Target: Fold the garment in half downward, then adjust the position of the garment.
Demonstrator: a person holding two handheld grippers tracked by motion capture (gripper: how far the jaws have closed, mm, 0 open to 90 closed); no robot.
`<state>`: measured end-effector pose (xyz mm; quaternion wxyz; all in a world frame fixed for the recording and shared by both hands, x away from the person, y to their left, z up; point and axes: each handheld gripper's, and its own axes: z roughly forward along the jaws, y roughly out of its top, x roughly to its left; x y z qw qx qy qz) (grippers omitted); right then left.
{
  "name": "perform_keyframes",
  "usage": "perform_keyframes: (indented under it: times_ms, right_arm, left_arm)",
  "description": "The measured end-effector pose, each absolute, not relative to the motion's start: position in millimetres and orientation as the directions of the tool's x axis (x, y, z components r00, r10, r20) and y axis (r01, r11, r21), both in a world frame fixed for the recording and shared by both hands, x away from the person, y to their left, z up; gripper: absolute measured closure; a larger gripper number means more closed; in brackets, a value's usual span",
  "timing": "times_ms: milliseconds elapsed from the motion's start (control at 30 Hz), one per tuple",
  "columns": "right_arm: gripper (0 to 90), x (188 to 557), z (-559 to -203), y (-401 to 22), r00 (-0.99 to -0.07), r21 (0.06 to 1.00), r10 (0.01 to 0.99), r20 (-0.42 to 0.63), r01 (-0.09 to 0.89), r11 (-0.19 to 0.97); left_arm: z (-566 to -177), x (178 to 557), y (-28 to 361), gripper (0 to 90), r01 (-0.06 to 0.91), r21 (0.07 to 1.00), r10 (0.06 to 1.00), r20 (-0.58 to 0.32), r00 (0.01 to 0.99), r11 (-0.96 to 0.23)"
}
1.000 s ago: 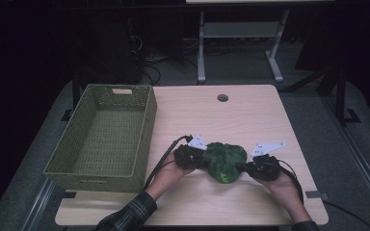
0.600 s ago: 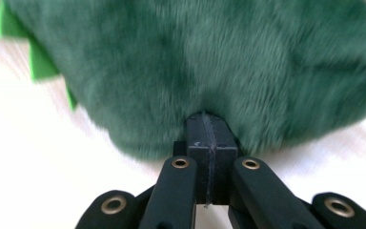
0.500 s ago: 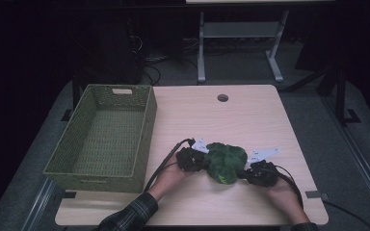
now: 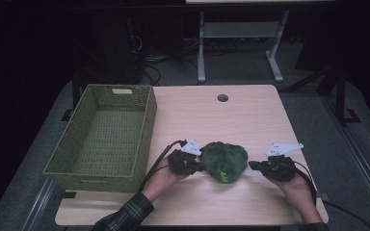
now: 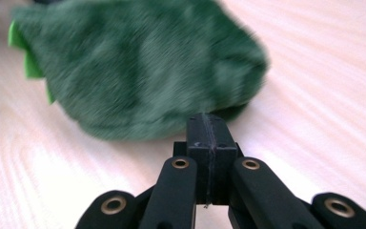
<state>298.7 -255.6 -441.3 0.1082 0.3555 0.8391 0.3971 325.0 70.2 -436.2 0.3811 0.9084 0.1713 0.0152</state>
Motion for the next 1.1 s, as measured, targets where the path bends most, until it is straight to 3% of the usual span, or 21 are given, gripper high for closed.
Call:
perform_keyframes:
  times_ms: [333, 667, 1100]
  right_arm:
    - [90.0, 339, -423, -254, -0.705, 0.784, 0.703, 0.096, 0.489, 0.383]
    - [90.0, 383, -433, -231, -0.706, 0.777, 0.696, 0.133, 0.510, 0.369]
    - [90.0, 393, -458, -207, -0.735, 0.699, 0.652, 0.187, 0.566, 0.437]
  left_arm:
    - [-436, 307, 55, 87.0, 0.282, 0.694, 0.255, -0.144, 0.956, -0.663]
    - [-446, 297, 30, 87.0, 0.243, 0.683, 0.194, -0.150, 0.970, -0.688]
    - [-459, 314, 26, 88.2, 0.278, 0.677, 0.253, -0.138, 0.958, -0.682]
